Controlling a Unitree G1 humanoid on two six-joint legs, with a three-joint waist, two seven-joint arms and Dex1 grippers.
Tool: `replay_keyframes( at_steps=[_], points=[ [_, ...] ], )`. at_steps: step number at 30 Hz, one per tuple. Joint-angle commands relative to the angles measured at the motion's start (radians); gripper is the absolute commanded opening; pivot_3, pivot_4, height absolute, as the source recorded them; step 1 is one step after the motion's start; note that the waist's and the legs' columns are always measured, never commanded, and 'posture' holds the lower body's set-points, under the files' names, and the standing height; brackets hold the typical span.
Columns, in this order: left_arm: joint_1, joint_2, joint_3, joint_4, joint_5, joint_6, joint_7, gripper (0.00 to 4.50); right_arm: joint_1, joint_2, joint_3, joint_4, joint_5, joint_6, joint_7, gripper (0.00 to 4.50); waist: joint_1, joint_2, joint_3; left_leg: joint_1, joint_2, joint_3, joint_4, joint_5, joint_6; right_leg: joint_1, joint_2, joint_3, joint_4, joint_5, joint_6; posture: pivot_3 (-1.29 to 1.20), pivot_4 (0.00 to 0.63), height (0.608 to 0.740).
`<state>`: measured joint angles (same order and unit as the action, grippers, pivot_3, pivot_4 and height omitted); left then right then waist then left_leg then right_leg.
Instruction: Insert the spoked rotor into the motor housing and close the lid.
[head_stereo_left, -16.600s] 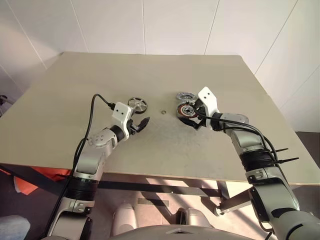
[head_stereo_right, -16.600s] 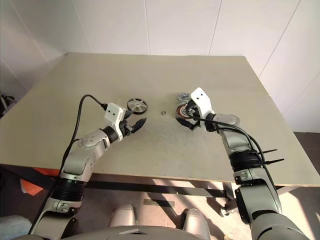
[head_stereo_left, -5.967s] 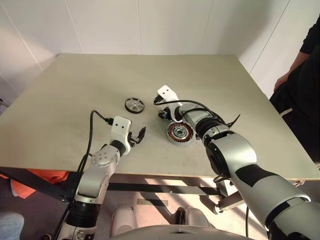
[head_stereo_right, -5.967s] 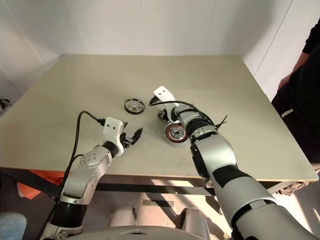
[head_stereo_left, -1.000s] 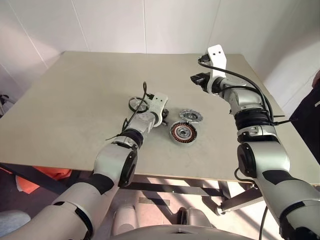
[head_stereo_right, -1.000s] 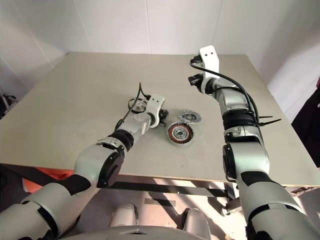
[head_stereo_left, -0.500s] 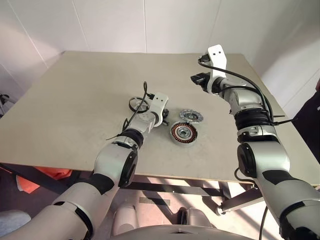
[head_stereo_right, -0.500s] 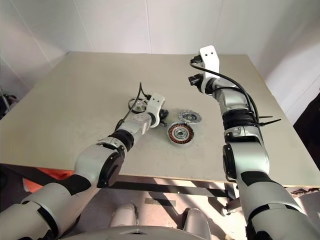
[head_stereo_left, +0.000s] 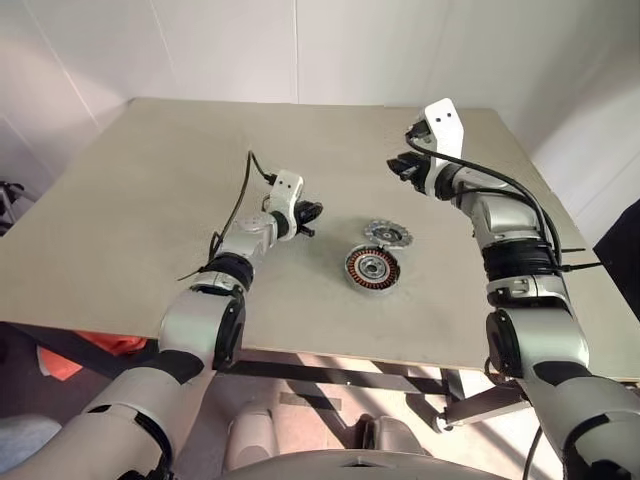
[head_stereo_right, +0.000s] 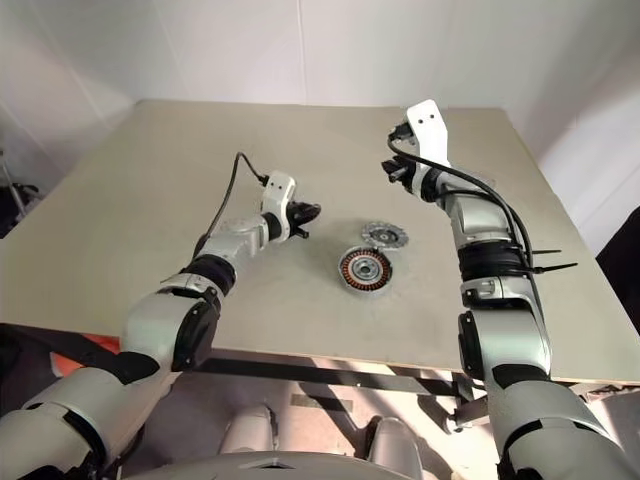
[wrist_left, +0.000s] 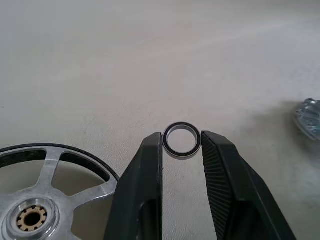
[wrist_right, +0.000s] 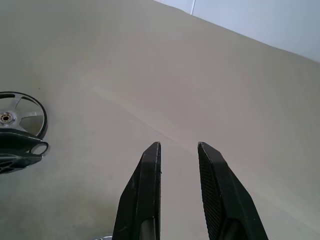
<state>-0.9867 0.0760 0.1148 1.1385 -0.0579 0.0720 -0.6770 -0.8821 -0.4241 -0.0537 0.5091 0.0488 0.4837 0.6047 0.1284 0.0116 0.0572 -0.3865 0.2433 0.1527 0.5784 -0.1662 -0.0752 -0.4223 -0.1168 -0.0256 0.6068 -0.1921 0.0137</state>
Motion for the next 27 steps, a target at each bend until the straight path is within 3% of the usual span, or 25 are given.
replay_keyframes(
  at_steps=[1,5,9,18,27],
  points=[
    [0.053,0.023,-0.030,-0.253,-0.089,0.121,-0.210,0.77,0.035,-0.038,-0.004,-0.057,-0.010,-0.034,-0.021,1.23,0.004,0.000,0.000,0.000,0.000,0.000,0.000,0.000,0.000,0.000,0.000,0.000,0.000,0.000,0.000,0.00,0.000,0.740],
    [0.117,0.020,-0.092,-0.474,-0.149,0.254,-0.323,0.77,0.087,-0.057,0.025,-0.072,-0.031,-0.030,-0.023,1.23,0.007,0.000,0.000,0.000,0.000,0.000,0.000,0.000,0.000,0.000,-0.001,0.000,0.000,0.000,0.000,0.00,0.000,0.740],
    [0.126,0.010,-0.150,-0.556,-0.163,0.312,-0.362,0.77,0.118,-0.052,0.041,-0.099,-0.039,-0.026,-0.038,1.23,0.001,0.000,0.000,0.001,0.000,0.001,0.000,0.001,0.000,0.000,-0.001,0.000,0.001,0.000,0.000,0.00,0.000,0.740],
    [0.108,-0.014,-0.311,-0.461,-0.067,0.254,-0.390,0.77,0.174,-0.050,0.035,-0.168,-0.043,0.026,-0.104,1.23,-0.005,0.000,0.000,0.002,0.000,0.001,-0.001,0.002,-0.002,0.000,0.000,0.001,0.002,0.000,0.000,0.00,0.000,0.740],
    [0.106,0.000,-0.343,-0.412,-0.041,0.217,-0.396,0.77,0.252,-0.114,0.040,-0.317,-0.036,0.068,-0.056,1.23,-0.002,0.000,0.000,0.002,0.000,0.001,-0.001,0.002,-0.002,0.001,0.000,0.001,0.001,0.000,0.000,0.00,0.000,0.740]
  ],
)
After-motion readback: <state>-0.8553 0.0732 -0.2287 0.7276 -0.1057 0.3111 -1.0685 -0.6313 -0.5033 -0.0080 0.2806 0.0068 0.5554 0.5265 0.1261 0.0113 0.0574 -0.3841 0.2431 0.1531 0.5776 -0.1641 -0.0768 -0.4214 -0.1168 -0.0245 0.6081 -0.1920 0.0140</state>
